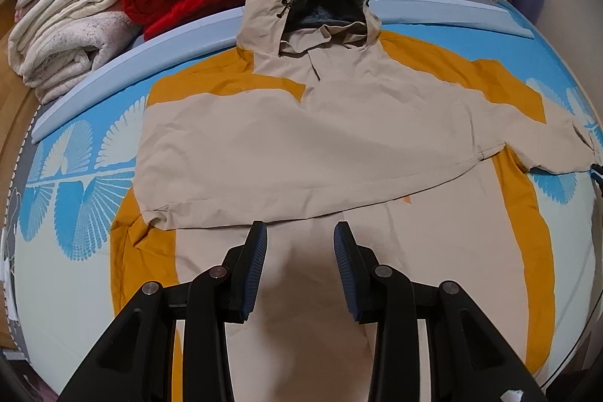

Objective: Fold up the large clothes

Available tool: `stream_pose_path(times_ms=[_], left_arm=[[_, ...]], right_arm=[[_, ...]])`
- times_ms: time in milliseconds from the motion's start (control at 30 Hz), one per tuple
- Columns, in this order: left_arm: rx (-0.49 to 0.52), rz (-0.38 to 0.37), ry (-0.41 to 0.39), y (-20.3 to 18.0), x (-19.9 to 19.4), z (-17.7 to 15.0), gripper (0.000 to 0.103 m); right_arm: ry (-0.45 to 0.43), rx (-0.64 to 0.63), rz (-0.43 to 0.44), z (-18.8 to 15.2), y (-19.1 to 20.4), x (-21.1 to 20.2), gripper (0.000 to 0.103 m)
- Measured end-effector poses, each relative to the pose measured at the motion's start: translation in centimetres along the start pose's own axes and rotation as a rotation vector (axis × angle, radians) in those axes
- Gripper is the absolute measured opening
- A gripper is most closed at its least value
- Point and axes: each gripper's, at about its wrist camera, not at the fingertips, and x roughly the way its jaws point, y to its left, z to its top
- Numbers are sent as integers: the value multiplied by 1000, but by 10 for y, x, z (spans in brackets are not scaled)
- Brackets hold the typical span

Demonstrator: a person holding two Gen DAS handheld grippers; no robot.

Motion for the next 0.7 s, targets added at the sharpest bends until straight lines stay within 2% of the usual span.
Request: stream_pose_path(times_ms=[67, 167, 267, 333, 367, 433, 533, 633, 700], left_arm=[[-5, -1, 3, 3, 1, 0, 34], [-3, -4, 5, 5, 2, 0, 34], [-3, -6, 2, 6, 2, 0, 34], [-6, -10, 0, 8, 1, 0, 34], [-9, -12, -1, 9, 0, 0, 34], [-22, -18, -4, 11, -2, 2, 34], [-45, -33, -18, 18, -9, 6, 34], [-85, -35, -34, 31, -16, 10, 34], [-131, -40, -37, 44, -21, 12, 34]], right_arm=[[-13, 8, -6, 2, 1, 3, 24], [-32, 45, 15, 5, 3, 6, 35], [-53, 14, -11, 5, 13, 8, 36], [-76, -12, -26, 3, 20, 8, 12], [-88, -12, -39, 2, 21, 7, 4], [-129, -16, -54, -1, 27, 0, 2], [-221, -84, -83, -8, 57, -23, 2], [-299, -222, -77, -24, 118, -52, 2], [-330, -349, -37, -53, 173, -74, 2]])
